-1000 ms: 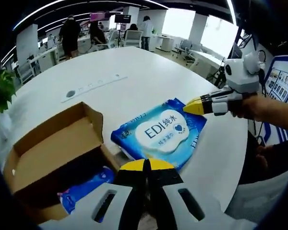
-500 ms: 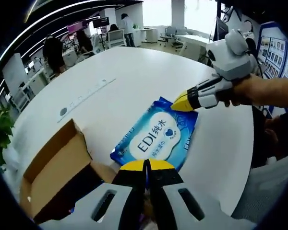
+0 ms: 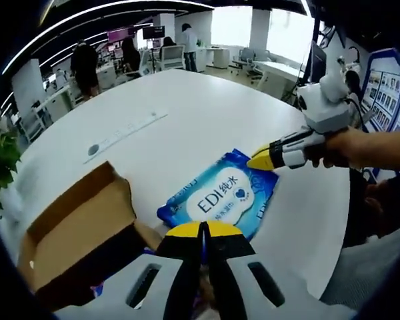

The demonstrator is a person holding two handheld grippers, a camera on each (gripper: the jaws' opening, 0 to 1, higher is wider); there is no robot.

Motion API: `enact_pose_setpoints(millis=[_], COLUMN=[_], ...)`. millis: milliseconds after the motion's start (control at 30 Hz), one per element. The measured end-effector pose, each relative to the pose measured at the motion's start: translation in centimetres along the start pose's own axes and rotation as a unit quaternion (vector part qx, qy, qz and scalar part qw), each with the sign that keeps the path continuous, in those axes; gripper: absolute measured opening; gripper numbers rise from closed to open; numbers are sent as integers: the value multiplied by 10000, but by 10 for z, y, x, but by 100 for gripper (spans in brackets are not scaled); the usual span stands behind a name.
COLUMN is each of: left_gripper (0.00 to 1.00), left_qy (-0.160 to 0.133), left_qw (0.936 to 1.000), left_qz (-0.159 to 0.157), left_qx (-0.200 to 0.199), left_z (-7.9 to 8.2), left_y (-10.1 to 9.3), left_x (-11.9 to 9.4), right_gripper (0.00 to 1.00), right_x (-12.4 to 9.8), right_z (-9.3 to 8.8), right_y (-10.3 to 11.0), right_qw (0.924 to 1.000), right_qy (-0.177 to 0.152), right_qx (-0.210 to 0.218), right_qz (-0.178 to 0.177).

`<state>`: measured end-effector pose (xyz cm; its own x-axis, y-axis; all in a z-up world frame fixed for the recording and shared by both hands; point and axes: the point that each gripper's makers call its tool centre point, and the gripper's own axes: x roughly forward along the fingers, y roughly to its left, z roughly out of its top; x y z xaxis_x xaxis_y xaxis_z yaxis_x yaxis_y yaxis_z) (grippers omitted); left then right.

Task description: Operate the shoe box by opening the lid, removing the specified soft item, and placing it in the target area until the item is outside and the box remains undamaged.

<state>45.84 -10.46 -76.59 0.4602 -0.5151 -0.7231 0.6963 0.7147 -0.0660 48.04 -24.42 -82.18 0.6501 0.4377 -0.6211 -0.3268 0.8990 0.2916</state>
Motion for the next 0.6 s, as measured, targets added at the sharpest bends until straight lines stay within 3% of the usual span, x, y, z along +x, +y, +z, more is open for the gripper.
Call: enact_pose_setpoints(millis=[333, 600], left_gripper=[4, 10], left_qy=[-167, -145], left_qw=[9997, 9998], left_qz=[35, 106], left_qx=[-201, -90], left_z=[2, -6], left_y=[11, 24], left_x=[-20, -37], right_gripper=[13, 24], right_x=[-19, -34], right_z=[8, 11], right_y=[4, 16], right_qw=[9993, 9973], right_qy=[-156, -131], right_qx=[-340, -703], right_qz=[76, 150])
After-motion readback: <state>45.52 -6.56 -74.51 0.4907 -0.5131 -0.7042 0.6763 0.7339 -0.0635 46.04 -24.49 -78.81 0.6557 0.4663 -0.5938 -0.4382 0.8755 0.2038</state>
